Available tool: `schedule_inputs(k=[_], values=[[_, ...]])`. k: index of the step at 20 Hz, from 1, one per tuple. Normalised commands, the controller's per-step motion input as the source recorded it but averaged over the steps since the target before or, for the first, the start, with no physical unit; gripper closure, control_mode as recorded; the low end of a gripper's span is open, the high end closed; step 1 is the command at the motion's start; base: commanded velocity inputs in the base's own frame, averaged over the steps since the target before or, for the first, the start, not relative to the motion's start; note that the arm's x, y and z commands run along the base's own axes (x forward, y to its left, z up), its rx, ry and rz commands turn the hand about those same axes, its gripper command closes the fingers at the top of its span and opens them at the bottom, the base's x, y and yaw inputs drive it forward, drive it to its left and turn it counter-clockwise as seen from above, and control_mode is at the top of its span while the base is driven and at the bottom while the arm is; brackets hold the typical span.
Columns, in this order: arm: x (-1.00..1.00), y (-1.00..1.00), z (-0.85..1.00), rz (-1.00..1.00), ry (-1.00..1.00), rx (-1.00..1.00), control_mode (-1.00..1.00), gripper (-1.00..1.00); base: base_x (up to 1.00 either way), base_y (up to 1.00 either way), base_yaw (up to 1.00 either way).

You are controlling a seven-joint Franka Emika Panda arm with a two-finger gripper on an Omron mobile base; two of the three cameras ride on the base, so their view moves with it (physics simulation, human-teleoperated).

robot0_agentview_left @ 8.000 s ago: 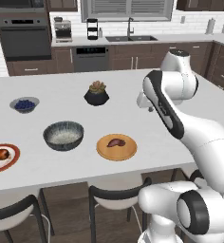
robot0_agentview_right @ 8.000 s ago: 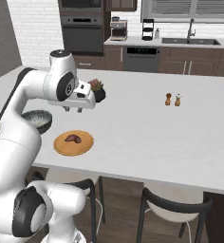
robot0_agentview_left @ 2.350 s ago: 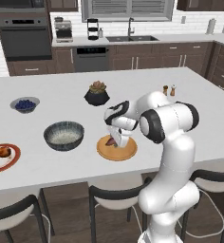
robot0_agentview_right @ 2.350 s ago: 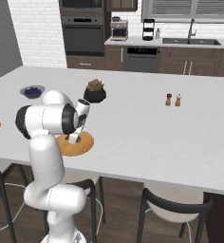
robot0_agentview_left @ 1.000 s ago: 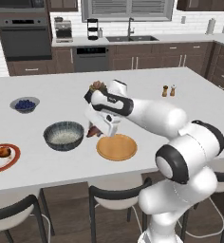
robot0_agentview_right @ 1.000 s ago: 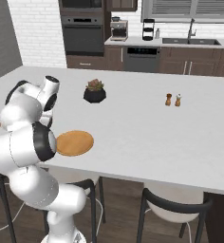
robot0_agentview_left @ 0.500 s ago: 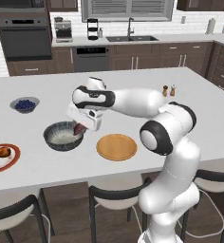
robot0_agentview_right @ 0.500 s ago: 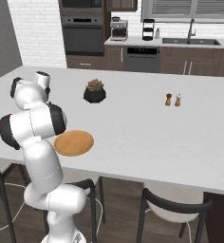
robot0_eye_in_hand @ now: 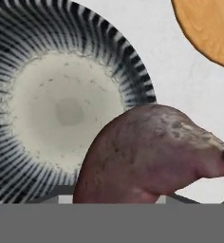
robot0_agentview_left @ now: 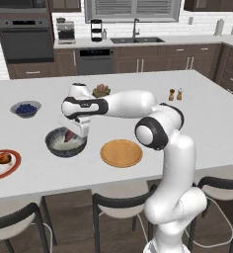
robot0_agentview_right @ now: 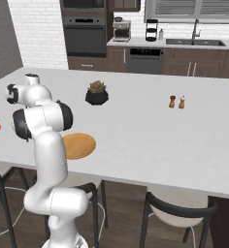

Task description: Pick the chicken drumstick and potato from their plates and place them in the bowl. Then put the bowl in the fridge.

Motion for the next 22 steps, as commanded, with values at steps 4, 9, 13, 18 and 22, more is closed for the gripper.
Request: schedule_inputs(k=[4, 9, 13, 18, 22], values=[[0.1, 0.04, -0.21, -0.02, -0.01, -0.01, -1.0, 1.0, 0.0, 0.0, 0.0], [0.04, 0.0, -0.32, 0.0, -0.01, 0.0, -1.0, 1.0, 0.0, 0.0, 0.0], [0.12, 0.0, -0.32, 0.0, 0.0, 0.0, -1.0, 1.0, 0.0, 0.0, 0.0], [0.23, 0.0, -0.35, 0.0, 0.0, 0.0, -1.0, 1.0, 0.0, 0.0, 0.0], [0.29, 0.32, -0.33, -0.01, -0.02, -0.04, -1.0, -1.0, 0.0, 0.0, 0.0]])
